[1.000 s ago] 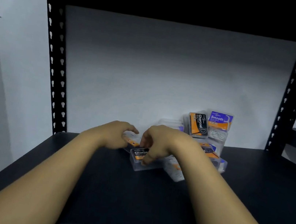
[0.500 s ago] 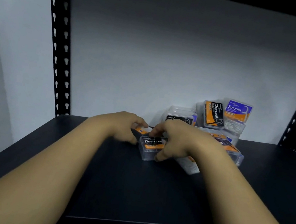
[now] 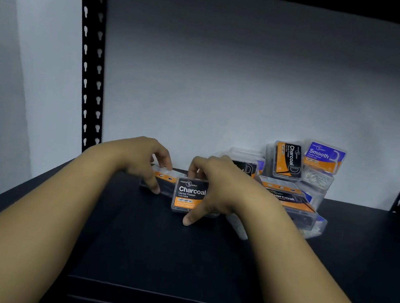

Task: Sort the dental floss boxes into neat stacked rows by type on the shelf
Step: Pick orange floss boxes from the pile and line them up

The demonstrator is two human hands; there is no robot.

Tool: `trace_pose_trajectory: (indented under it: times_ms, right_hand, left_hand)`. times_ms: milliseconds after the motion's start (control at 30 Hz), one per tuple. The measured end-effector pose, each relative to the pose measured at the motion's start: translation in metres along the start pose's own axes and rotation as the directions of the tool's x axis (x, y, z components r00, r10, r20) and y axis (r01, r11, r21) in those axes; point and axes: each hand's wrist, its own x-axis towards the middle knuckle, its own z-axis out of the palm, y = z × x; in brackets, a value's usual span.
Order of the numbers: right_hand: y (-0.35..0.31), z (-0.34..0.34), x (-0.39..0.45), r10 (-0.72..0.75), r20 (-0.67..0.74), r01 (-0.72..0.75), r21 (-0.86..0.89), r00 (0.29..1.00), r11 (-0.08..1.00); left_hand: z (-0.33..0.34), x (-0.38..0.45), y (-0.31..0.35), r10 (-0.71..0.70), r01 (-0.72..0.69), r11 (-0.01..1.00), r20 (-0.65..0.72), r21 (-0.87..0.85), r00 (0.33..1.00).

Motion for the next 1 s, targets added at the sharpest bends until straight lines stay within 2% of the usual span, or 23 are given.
trace_pose_trajectory:
  times_ms: [200,667,767,933,1000]
  right_hand:
    - [0.001,0.001,0.003,-0.019,0.022,0.017,0.070,1.000,0.997]
    - [0.013,-0.003,0.008,0.050,-0.012,-0.050,0.051,0.999,0.997]
    - [0.013,-0.001,0.007,0.052,-0.019,-0.051,0.046,0.998,0.998]
    - [0.014,-0.002,0.007,0.041,-0.008,-0.041,0.052,0.999,0.998]
    - [0.013,-0.002,0.006,0.032,0.001,-0.032,0.056,0.999,0.998]
  left_hand:
    - [0.002,0.000,0.000,-0.007,0.008,1.000,0.024,-0.018,1.000]
    - [0.011,0.004,-0.006,0.079,-0.078,0.986,0.003,-0.147,0.997]
    - [0.005,0.003,-0.010,0.053,-0.049,0.989,0.032,-0.139,0.998]
    - [-0.006,-0.005,-0.021,-0.095,0.113,0.976,0.104,-0.184,0.990]
    - [-0.005,-0.004,-0.021,-0.125,0.141,0.966,0.083,-0.219,0.989]
